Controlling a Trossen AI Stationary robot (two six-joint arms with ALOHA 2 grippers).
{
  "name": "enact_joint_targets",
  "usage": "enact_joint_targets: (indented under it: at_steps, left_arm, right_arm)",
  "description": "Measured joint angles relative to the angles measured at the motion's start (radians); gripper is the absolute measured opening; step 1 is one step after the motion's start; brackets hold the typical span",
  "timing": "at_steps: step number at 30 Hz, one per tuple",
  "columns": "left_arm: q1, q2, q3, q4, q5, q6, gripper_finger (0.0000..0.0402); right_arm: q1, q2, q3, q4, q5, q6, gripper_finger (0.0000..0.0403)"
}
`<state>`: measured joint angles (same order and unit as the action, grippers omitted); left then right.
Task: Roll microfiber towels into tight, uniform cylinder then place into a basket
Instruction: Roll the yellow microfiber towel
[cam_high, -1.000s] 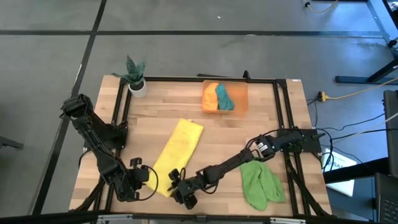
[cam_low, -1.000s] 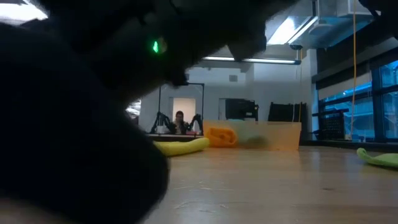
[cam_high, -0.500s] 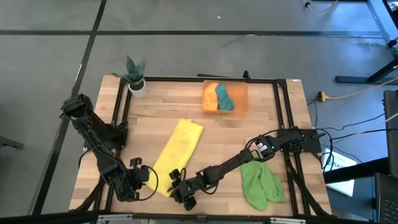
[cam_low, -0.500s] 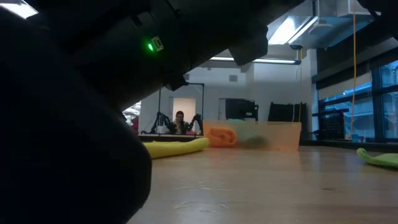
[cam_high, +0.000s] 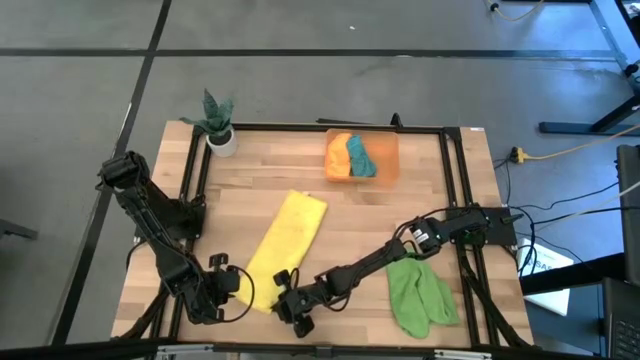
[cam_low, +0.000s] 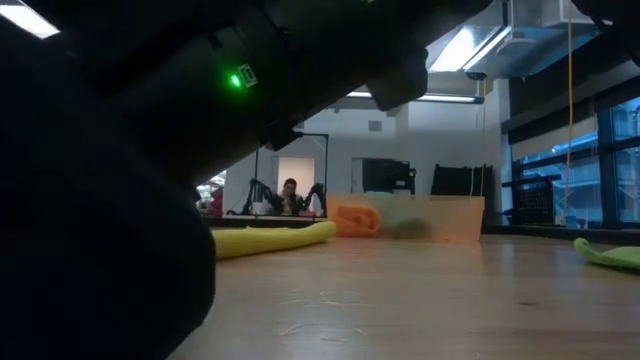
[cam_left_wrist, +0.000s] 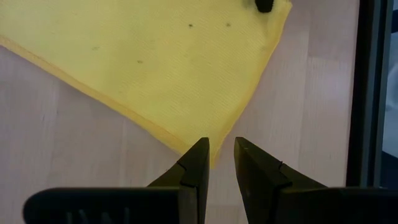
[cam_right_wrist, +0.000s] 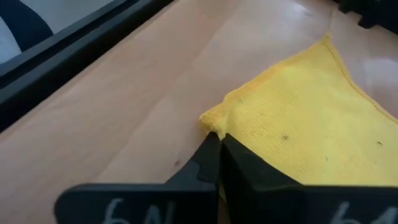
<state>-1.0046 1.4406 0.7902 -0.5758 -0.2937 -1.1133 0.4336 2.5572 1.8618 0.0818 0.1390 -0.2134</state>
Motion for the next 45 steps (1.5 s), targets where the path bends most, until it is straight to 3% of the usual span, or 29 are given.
enact_joint_targets:
  at_steps: [12, 21, 26, 45]
  left_arm:
    - [0.000, 0.000, 0.000, 0.000, -0.009, 0.004, 0.0069]
    - [-0.003, 0.000, 0.000, 0.002, -0.049, 0.134, 0.0069]
    - [-0.029, 0.022, 0.000, 0.015, -0.149, 0.256, 0.0069]
    - [-0.041, 0.030, 0.000, 0.070, -0.151, 0.252, 0.0069]
  right_arm:
    - [-0.003, -0.008, 0.005, -0.010, 0.005, 0.053, 0.0006]
    - [-0.014, -0.111, 0.005, -0.101, 0.012, 0.087, 0.0006]
    - [-0.021, -0.126, 0.003, -0.135, 0.004, 0.116, 0.0006]
    - [-0.020, -0.132, 0.005, -0.155, -0.001, 0.126, 0.0006]
